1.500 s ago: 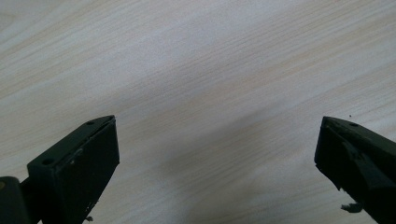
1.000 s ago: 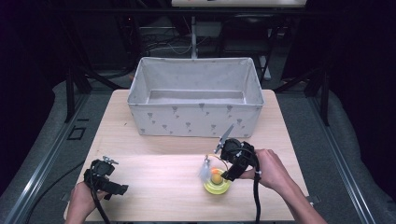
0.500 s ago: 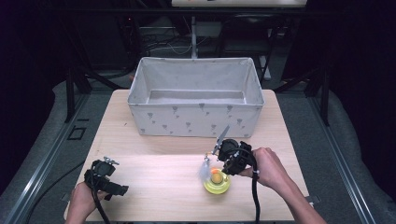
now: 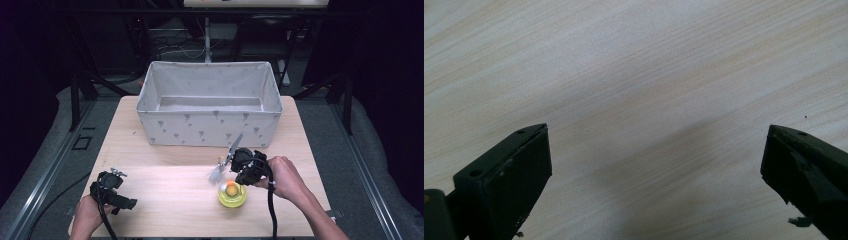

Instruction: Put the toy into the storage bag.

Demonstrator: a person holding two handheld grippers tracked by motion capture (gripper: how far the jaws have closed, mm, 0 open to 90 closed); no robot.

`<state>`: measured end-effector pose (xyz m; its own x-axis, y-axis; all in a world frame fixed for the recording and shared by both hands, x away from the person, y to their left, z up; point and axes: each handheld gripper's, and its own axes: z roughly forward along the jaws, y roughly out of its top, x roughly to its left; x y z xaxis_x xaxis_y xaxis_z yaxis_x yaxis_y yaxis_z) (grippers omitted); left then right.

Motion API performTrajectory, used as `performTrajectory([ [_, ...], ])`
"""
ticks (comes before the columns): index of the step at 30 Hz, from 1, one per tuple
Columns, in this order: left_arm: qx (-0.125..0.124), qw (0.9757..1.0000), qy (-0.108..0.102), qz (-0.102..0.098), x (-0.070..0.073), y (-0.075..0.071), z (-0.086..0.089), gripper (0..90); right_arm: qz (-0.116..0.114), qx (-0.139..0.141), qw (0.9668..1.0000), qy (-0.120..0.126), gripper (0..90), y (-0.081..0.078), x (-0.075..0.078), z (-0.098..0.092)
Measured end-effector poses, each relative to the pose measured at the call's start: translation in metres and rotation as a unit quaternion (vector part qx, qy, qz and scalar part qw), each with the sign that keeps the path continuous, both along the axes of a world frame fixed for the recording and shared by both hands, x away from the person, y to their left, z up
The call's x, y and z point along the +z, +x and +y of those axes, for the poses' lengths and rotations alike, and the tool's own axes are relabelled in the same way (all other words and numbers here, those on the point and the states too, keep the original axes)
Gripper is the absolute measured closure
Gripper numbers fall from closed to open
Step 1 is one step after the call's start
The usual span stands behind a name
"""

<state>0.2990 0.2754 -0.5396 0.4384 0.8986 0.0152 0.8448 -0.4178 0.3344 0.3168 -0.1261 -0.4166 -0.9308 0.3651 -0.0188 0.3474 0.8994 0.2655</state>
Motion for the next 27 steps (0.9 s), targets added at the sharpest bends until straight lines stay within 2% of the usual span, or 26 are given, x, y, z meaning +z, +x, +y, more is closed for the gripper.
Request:
performTrajectory([
  [7,-0.001,1.0,0.001,-0.002,0.001,-0.001,0.0,0.0,-0.011,0.003,0.9999,0.004,88.4,-0.002,0.01,-0.001],
  [10,-0.001,1.0,0.001,-0.002,0.0,0.0,0.0,0.0,-0.012,-0.002,0.9997,0.021,88.4,-0.001,0.015,-0.004],
  [17,0.001,1.0,-0.001,-0.002,0.0,0.0,0.0,0.0,-0.024,-0.01,0.9995,0.017,88.4,0.003,0.025,-0.01],
  [23,0.001,1.0,-0.004,-0.004,0.0,0.0,0.001,0.1,-0.024,-0.021,0.9991,0.026,88.4,0.008,0.029,-0.015],
  [27,0.002,1.0,-0.008,-0.006,0.0,0.0,0.002,0.1,-0.024,-0.027,0.9991,0.024,88.4,0.012,0.03,-0.018],
])
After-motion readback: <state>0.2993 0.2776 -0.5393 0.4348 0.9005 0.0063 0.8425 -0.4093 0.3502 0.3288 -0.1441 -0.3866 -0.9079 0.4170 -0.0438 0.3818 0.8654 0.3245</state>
